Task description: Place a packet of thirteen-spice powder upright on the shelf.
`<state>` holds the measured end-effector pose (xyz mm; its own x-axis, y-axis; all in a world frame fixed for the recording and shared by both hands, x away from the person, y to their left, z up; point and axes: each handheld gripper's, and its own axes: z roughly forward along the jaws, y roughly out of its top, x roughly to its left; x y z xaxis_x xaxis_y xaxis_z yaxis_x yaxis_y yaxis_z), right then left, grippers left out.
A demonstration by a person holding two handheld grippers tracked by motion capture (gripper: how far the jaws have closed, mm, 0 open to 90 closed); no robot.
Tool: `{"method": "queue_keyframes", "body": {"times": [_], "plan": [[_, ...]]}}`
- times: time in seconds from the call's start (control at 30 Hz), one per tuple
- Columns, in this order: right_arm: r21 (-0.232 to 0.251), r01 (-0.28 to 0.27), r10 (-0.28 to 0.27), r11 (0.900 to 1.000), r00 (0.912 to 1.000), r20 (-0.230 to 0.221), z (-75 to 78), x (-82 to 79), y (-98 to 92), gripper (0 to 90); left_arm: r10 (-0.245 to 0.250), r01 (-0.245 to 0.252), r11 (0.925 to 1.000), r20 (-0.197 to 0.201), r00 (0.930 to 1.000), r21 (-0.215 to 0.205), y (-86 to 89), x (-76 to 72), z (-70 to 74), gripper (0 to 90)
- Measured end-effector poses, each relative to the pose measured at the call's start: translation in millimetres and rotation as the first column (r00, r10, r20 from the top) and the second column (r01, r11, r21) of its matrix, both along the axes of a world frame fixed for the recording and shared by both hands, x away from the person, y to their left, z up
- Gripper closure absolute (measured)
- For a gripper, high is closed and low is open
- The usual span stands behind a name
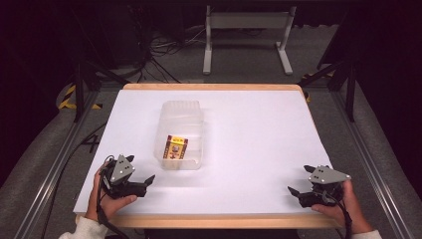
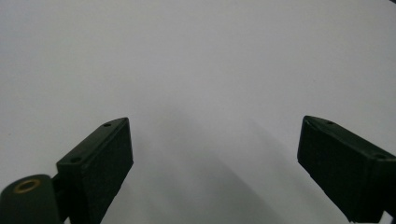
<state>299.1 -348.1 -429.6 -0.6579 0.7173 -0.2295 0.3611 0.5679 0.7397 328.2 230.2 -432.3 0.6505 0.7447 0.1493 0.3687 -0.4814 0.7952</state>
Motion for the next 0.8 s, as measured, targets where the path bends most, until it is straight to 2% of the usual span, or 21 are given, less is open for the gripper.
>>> {"method": "queue_keyframes", "body": {"times": [0.27, 0.5, 0.6, 0.8], "plan": [[0.034, 0.074, -0.076, 0.997, 0.9955, 0.057, -1.2, -2.4, -13.1, 10.9, 0.008, -0.008, 0.9999, -0.014, 0.9999, -0.009, 13.8, -1.3, -10.7, 7.1], [0.063, 0.149, -0.154, 0.987, 0.9858, 0.068, -3.7, -3.2, -24.1, 10.9, 0.022, -0.023, 0.9990, -0.026, 0.9994, -0.039, 29.5, -3.1, -19.4, 7.8], [0.067, 0.163, -0.168, 0.984, 0.9832, 0.071, -3.5, -2.7, -26.8, 10.9, 0.029, -0.030, 0.9978, -0.023, 0.9993, -0.059, 32.9, -4.2, -19.9, 7.8], [0.084, 0.171, -0.177, 0.982, 0.9811, 0.077, -2.4, -2.3, -29.5, 10.9, 0.044, -0.045, 0.9974, -0.028, 0.9986, -0.055, 32.5, -5.0, -20.2, 7.9]]}}
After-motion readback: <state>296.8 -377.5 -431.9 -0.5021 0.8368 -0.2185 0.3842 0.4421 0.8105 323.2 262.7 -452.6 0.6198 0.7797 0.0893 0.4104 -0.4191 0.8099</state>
